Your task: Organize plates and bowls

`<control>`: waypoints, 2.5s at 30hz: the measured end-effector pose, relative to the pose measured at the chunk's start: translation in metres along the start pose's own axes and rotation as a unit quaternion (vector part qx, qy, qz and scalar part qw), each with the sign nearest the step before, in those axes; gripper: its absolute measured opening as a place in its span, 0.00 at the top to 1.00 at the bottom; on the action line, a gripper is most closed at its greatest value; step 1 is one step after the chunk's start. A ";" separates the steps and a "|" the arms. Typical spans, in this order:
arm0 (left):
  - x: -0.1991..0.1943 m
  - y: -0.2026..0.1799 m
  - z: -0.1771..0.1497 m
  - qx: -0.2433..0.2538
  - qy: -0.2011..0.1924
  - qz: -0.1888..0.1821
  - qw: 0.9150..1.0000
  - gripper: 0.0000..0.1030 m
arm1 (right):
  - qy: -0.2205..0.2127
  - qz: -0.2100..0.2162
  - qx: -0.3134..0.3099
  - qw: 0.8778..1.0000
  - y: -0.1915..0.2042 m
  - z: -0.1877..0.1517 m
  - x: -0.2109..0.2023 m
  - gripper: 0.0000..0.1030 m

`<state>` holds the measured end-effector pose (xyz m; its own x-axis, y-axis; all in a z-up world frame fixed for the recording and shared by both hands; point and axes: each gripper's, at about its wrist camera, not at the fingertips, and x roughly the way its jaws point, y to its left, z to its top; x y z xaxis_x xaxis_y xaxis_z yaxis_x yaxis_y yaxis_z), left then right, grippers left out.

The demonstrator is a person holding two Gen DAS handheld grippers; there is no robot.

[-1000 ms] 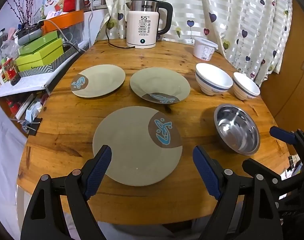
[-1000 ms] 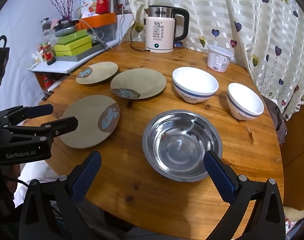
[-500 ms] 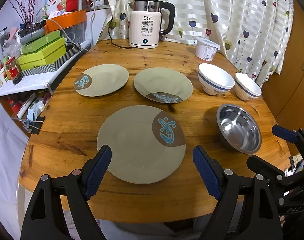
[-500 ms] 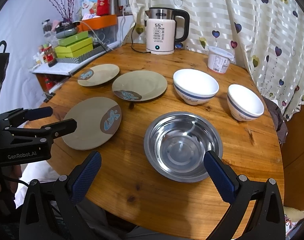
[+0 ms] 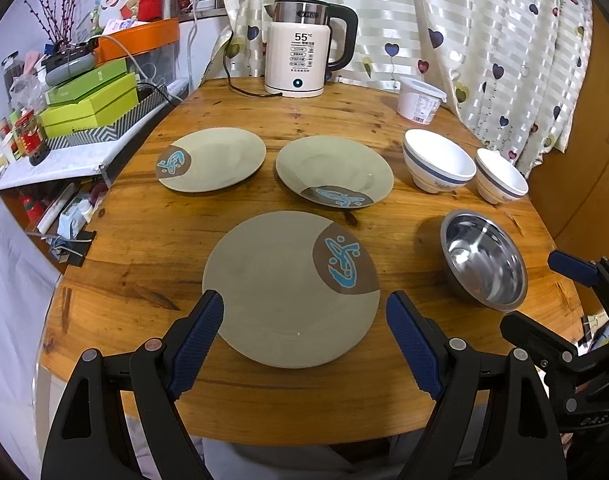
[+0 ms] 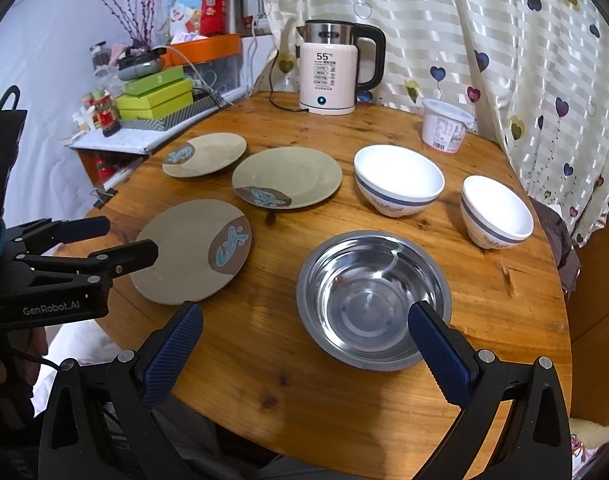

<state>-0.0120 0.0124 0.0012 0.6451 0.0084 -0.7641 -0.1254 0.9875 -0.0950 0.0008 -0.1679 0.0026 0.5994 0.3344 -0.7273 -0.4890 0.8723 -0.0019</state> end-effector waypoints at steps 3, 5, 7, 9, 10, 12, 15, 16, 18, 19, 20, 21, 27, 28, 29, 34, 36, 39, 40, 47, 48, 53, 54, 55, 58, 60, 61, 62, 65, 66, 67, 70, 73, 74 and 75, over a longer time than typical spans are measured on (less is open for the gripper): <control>0.000 0.001 0.000 0.000 0.000 -0.002 1.000 0.19 | 0.000 0.001 -0.001 1.000 0.001 0.000 0.000 0.00; 0.000 0.001 0.000 -0.001 0.000 -0.003 1.000 0.19 | 0.000 0.001 -0.001 1.000 0.001 0.000 0.000 0.00; 0.000 0.001 0.000 -0.001 0.000 -0.003 1.000 0.19 | 0.000 0.002 -0.002 1.000 0.002 0.000 0.001 0.00; 0.000 0.001 0.000 -0.002 0.001 -0.005 1.000 0.19 | 0.000 0.003 -0.003 1.000 0.003 0.001 0.000 0.00; 0.000 0.001 0.000 -0.002 0.001 -0.005 1.000 0.19 | -0.001 0.003 -0.004 1.000 0.003 0.001 0.001 0.00; 0.000 0.001 0.000 -0.004 0.001 -0.007 1.000 0.19 | -0.001 0.005 -0.004 1.000 0.003 0.001 0.000 0.00; 0.000 0.002 0.000 -0.004 0.001 -0.007 1.000 0.19 | -0.001 0.010 -0.004 1.000 0.004 0.001 0.000 0.00; 0.000 0.002 0.000 -0.004 0.001 -0.007 1.000 0.19 | 0.000 0.012 -0.005 1.000 0.005 0.002 0.001 0.00; 0.000 0.002 0.000 -0.004 0.002 -0.006 1.000 0.18 | -0.001 0.015 -0.006 1.000 0.005 0.002 0.001 0.00; 0.000 0.002 0.000 -0.004 0.004 -0.005 1.000 0.19 | -0.001 0.016 -0.007 1.000 0.005 0.002 0.000 0.00; 0.001 0.002 0.000 -0.004 0.005 -0.005 1.000 0.19 | -0.001 0.017 -0.007 1.000 0.005 0.002 0.000 0.00; 0.001 0.002 0.000 -0.005 0.005 -0.006 1.000 0.19 | -0.001 0.017 -0.008 1.000 0.005 0.003 0.000 0.00; 0.001 0.003 0.001 -0.006 0.006 -0.005 1.000 0.19 | -0.001 0.017 -0.008 1.000 0.005 0.002 0.001 0.00; 0.001 0.003 0.001 -0.006 0.006 -0.005 1.000 0.19 | 0.000 0.017 -0.009 1.000 0.005 0.003 0.001 0.00; 0.001 0.003 0.001 -0.005 0.006 -0.005 1.000 0.19 | 0.001 0.016 -0.009 1.000 0.005 0.003 0.001 0.00; 0.002 0.005 0.001 -0.005 0.007 -0.007 1.000 0.19 | 0.008 0.013 -0.008 1.000 0.005 0.004 0.004 0.00; 0.002 0.004 0.001 -0.005 0.007 -0.007 1.000 0.19 | 0.012 0.012 -0.008 1.000 0.005 0.004 0.005 0.00; 0.002 0.004 0.001 -0.005 0.007 -0.006 1.000 0.19 | 0.013 0.012 -0.010 1.000 0.005 0.005 0.007 0.00; 0.002 0.004 0.001 -0.006 0.007 -0.006 1.000 0.19 | 0.014 0.012 -0.010 1.000 0.005 0.005 0.007 0.00; 0.007 0.005 0.001 -0.006 0.009 -0.006 1.000 0.19 | 0.019 0.012 -0.011 1.000 0.006 0.006 0.010 0.00; 0.006 0.005 0.001 -0.006 0.008 -0.005 1.000 0.19 | 0.020 0.012 -0.012 1.000 0.006 0.006 0.010 0.00; 0.006 0.005 0.001 -0.005 0.008 -0.005 1.000 0.18 | 0.021 0.013 -0.012 1.000 0.006 0.008 0.012 0.00; 0.006 0.005 0.001 -0.006 0.008 -0.005 1.000 0.18 | 0.022 0.013 -0.012 1.000 0.006 0.008 0.012 0.00; 0.006 0.005 0.001 -0.006 0.008 -0.005 1.000 0.19 | 0.022 0.013 -0.012 1.000 0.006 0.008 0.013 0.00; 0.006 0.005 0.001 -0.006 0.008 -0.006 1.000 0.19 | 0.022 0.013 -0.012 1.000 0.007 0.008 0.012 0.00; 0.006 0.005 0.001 -0.006 0.009 -0.005 1.000 0.18 | 0.022 0.013 -0.012 1.000 0.007 0.008 0.012 0.00; 0.006 0.005 0.001 -0.006 0.009 -0.005 1.000 0.18 | 0.022 0.013 -0.012 1.000 0.007 0.008 0.012 0.00; 0.006 0.005 0.001 -0.006 0.009 -0.005 1.000 0.19 | 0.022 0.013 -0.012 1.000 0.007 0.008 0.012 0.00; 0.008 0.005 0.000 -0.005 0.009 -0.005 1.000 0.19 | 0.022 0.013 -0.012 1.000 0.006 0.008 0.013 0.00; 0.007 0.005 0.001 -0.005 0.008 -0.005 1.000 0.19 | 0.022 0.013 -0.011 1.000 0.006 0.008 0.013 0.00; 0.007 0.005 0.001 -0.005 0.008 -0.005 1.000 0.18 | 0.022 0.013 -0.012 1.000 0.006 0.008 0.013 0.00; 0.008 0.005 0.001 -0.005 0.009 -0.005 1.000 0.19 | 0.022 0.013 -0.012 1.000 0.007 0.008 0.014 0.00; 0.008 0.005 0.001 -0.006 0.009 -0.005 1.000 0.18 | 0.022 0.014 -0.012 1.000 0.007 0.009 0.014 0.00; 0.008 0.005 0.001 -0.006 0.009 -0.005 1.000 0.18 | 0.022 0.013 -0.012 1.000 0.007 0.009 0.014 0.00; 0.008 0.005 0.001 -0.005 0.009 -0.005 1.000 0.19 | 0.022 0.014 -0.012 1.000 0.007 0.009 0.014 0.00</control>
<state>-0.0068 0.0174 -0.0053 0.6331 -0.0033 -0.7740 -0.1279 0.9858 -0.1089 0.0113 -0.1545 -0.0014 0.5570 0.3409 -0.7573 -0.5197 0.8543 0.0024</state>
